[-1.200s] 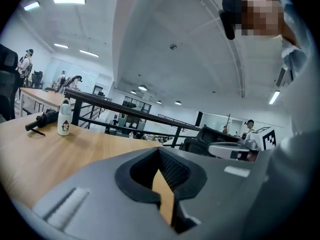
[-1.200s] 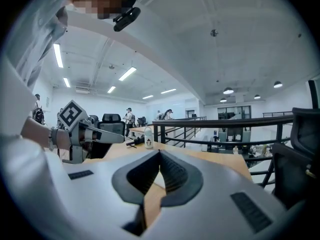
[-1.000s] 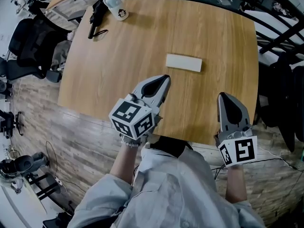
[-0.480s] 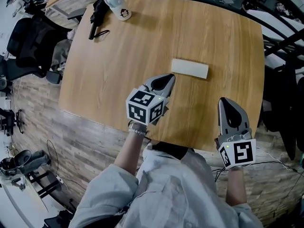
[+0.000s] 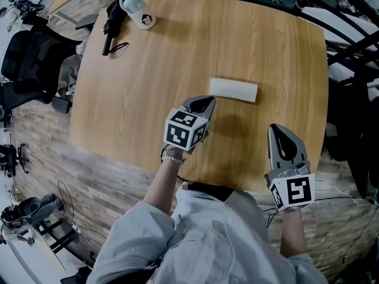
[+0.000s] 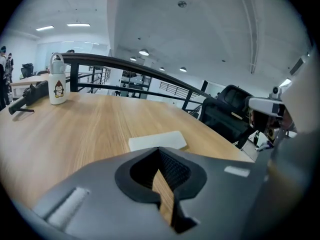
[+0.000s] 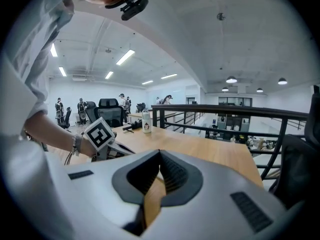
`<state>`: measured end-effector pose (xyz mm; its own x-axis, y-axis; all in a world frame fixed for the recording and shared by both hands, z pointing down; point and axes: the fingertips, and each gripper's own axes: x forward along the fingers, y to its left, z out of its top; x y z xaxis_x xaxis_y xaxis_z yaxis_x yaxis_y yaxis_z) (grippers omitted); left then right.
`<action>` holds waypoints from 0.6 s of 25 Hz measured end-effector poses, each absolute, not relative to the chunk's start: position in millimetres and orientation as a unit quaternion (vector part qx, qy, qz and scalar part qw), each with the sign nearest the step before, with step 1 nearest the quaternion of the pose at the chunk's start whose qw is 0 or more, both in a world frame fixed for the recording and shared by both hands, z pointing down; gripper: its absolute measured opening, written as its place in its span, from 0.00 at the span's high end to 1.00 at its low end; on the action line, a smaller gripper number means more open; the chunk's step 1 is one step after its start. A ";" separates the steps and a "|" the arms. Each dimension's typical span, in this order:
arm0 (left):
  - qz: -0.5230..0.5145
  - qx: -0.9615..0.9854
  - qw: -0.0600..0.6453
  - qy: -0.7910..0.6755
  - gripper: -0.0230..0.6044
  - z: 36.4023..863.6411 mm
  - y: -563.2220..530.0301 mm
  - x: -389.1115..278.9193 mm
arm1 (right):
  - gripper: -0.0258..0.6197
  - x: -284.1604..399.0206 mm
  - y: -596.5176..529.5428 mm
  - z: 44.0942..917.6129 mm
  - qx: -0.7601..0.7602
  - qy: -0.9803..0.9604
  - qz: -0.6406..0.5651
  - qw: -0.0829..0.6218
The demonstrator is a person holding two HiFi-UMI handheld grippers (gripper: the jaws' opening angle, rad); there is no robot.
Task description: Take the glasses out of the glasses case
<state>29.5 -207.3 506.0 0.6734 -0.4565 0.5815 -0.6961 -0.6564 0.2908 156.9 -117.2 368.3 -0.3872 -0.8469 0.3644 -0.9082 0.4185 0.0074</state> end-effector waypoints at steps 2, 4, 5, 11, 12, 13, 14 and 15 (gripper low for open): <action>0.246 0.877 0.256 -0.325 0.96 514.9 -209.3 29.9 | 0.96 155.8 -120.7 374.1 0.527 -0.827 0.094 0.171; 0.253 0.874 0.262 -0.323 0.96 523.4 -211.2 29.4 | 0.96 154.0 -124.1 380.3 0.522 -0.828 0.088 0.185; 0.256 0.872 0.266 -0.322 0.96 527.4 -211.7 29.1 | 0.96 153.4 -125.4 383.5 0.520 -0.828 0.086 0.192; 0.275 0.863 0.277 -0.321 0.96 543.0 -216.9 28.2 | 0.96 148.2 -133.4 398.6 0.510 -0.829 0.084 0.211; 0.277 0.862 0.279 -0.321 0.96 544.9 -217.9 28.5 | 0.96 147.1 -134.6 401.3 0.507 -0.830 0.082 0.217; 0.279 0.860 0.281 -0.321 0.96 546.9 -218.5 28.7 | 0.96 145.7 -135.7 404.1 0.503 -0.831 0.077 0.225; 0.281 0.858 0.285 -0.321 0.96 549.1 -218.7 28.6 | 0.96 143.8 -136.5 407.0 0.497 -0.832 0.070 0.235; 0.283 0.857 0.290 -0.320 0.96 551.4 -218.6 28.5 | 0.96 141.5 -137.2 410.2 0.491 -0.834 0.063 0.245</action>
